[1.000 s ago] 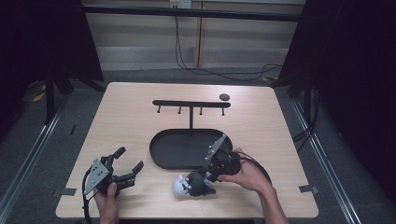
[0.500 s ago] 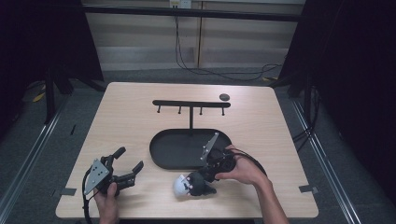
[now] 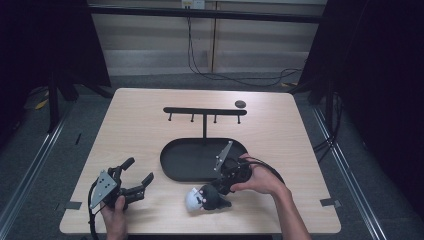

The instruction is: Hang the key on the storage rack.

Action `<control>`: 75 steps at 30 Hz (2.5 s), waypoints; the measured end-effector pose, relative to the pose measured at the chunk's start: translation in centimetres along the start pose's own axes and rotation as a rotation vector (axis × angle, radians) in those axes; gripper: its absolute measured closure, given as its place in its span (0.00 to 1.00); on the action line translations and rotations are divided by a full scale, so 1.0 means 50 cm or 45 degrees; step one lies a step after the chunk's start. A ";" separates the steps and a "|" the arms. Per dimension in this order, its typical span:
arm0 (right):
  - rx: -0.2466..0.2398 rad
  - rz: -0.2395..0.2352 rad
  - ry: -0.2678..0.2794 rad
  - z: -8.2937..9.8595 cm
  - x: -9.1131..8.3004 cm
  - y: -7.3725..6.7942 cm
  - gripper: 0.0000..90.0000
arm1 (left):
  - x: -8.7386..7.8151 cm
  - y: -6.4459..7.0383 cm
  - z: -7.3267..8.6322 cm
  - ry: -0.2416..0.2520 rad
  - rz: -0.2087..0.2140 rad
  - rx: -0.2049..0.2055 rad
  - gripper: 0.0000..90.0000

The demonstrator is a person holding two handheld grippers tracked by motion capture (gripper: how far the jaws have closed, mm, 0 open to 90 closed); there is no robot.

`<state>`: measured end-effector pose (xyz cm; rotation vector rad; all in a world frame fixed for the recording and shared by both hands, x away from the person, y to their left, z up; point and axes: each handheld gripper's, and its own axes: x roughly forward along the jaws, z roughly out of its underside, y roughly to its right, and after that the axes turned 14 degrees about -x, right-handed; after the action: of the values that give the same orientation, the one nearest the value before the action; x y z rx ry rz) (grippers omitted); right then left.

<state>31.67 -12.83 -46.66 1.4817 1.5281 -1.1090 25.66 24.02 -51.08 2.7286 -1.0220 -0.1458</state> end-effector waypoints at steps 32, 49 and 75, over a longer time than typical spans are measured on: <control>-0.070 -0.098 -0.066 -0.019 0.013 -0.004 0.76 | 0.000 0.000 0.000 -0.001 0.003 0.000 0.17; -0.036 -0.077 -0.288 -0.049 0.021 -0.014 0.94 | 0.000 0.000 0.000 0.000 0.002 0.000 0.17; 0.016 -0.064 -0.273 -0.121 -0.078 -0.012 0.97 | 0.000 0.000 0.000 -0.001 0.003 0.000 0.17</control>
<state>31.77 -8.63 -40.78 1.2931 1.4178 -1.2653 25.65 24.02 -51.08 2.7270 -1.0256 -0.1465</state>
